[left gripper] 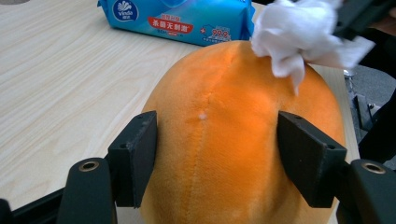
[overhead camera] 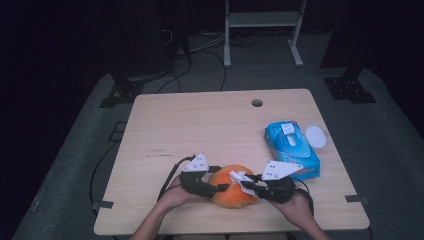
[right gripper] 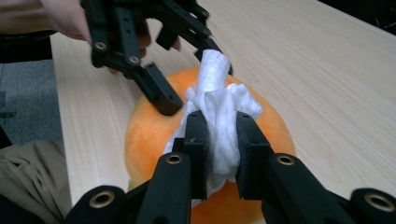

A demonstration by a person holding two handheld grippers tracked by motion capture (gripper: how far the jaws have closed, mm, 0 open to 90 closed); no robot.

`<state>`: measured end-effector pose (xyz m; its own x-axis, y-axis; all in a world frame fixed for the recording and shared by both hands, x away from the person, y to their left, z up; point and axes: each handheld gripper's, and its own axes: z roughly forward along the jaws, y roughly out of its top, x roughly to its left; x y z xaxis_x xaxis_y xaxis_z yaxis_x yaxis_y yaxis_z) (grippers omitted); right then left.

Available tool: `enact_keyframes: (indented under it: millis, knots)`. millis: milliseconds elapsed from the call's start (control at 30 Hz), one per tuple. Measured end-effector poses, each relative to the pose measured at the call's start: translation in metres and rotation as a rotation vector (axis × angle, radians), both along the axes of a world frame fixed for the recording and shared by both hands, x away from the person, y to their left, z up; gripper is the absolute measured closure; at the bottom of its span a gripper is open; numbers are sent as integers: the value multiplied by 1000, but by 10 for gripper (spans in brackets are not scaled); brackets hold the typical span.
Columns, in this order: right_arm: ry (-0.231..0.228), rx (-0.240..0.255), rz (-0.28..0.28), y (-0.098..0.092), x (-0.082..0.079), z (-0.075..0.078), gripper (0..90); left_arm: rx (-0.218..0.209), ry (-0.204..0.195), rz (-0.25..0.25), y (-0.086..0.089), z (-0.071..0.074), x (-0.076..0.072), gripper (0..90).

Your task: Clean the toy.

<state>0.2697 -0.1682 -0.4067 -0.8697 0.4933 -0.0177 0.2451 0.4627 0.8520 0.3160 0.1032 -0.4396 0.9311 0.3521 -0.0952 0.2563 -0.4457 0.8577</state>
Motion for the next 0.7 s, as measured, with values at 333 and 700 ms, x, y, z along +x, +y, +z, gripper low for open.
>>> enact_keyframes:
  millis: [333, 700]
  knots:
    - [5, 20, -13, -2, 2, 0, 764, -6, 20, 15, 5, -2, 3, 320]
    - [31, 1, -64, -15, 8, -7, 764, -23, 39, 24, 10, -3, 6, 320]
